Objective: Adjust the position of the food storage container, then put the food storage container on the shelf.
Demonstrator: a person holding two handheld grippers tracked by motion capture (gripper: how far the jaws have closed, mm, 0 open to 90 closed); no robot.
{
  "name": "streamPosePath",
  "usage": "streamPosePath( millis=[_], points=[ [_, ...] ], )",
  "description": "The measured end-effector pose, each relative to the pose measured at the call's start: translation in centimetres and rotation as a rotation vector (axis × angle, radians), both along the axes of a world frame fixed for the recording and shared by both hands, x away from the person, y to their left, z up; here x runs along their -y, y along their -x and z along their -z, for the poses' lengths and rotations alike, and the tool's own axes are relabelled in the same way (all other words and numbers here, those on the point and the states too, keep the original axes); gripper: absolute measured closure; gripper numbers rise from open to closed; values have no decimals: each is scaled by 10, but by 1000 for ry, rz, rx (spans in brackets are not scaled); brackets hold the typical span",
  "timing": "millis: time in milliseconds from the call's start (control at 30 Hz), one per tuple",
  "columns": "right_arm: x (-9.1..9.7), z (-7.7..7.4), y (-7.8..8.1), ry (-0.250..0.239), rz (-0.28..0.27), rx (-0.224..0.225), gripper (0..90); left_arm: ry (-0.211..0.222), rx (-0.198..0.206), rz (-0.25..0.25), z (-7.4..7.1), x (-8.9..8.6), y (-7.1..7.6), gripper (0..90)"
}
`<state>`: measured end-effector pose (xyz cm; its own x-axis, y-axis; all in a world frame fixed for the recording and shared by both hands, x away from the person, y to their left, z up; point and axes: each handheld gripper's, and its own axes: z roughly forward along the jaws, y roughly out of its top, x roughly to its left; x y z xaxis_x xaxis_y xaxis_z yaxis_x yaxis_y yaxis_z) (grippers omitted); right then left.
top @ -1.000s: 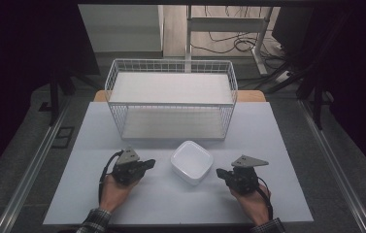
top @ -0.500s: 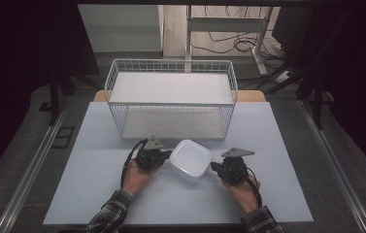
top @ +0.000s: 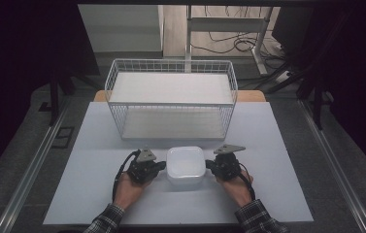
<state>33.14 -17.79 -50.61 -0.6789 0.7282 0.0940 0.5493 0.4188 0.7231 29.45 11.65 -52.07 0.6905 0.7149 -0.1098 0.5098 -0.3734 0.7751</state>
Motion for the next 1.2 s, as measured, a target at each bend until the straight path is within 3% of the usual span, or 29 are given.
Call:
streamPosePath(
  millis=[300, 400, 567, 600, 667, 733, 767, 833, 867, 900, 1033, 1200],
  points=[
    [-15, -1, 17, 13, -49, -3, 892, -41, -8, -31, 0, -11, 24, 900],
    [-19, -1, 25, 41, -62, 14, 892, -30, -10, -48, 1, -13, 26, 900],
    [-17, -1, 31, 50, -74, 4, 891, -17, -10, -48, 2, -13, 23, 899],
    [-16, -2, 32, 46, -74, 5, 889, 5, -18, -47, 3, -16, 21, 893],
    [-13, -4, 33, 31, -82, 0, 873, 10, -21, -47, 2, -18, 21, 842],
    [-7, -7, 37, 35, -78, 23, 835, -19, 0, -69, -3, -27, 26, 780],
    [-3, -8, 38, 31, -77, 31, 802, -7, -4, -73, -4, -30, 28, 724],
    [7, -10, 41, 8, -76, 43, 664, 12, -6, -66, -5, -35, 32, 583],
    [7, -10, 41, 8, -76, 43, 664, 12, -6, -66, -5, -35, 32, 506],
    [14, -8, 42, -6, -61, 39, 503, 8, -11, -58, -3, -38, 36, 419],
    [24, -2, 39, -37, -53, 20, 332, 17, -13, -52, 1, -41, 40, 197],
    [27, -8, 37, -76, -39, 14, 261, 74, -48, -52, 1, -43, 36, 126]
  ],
)
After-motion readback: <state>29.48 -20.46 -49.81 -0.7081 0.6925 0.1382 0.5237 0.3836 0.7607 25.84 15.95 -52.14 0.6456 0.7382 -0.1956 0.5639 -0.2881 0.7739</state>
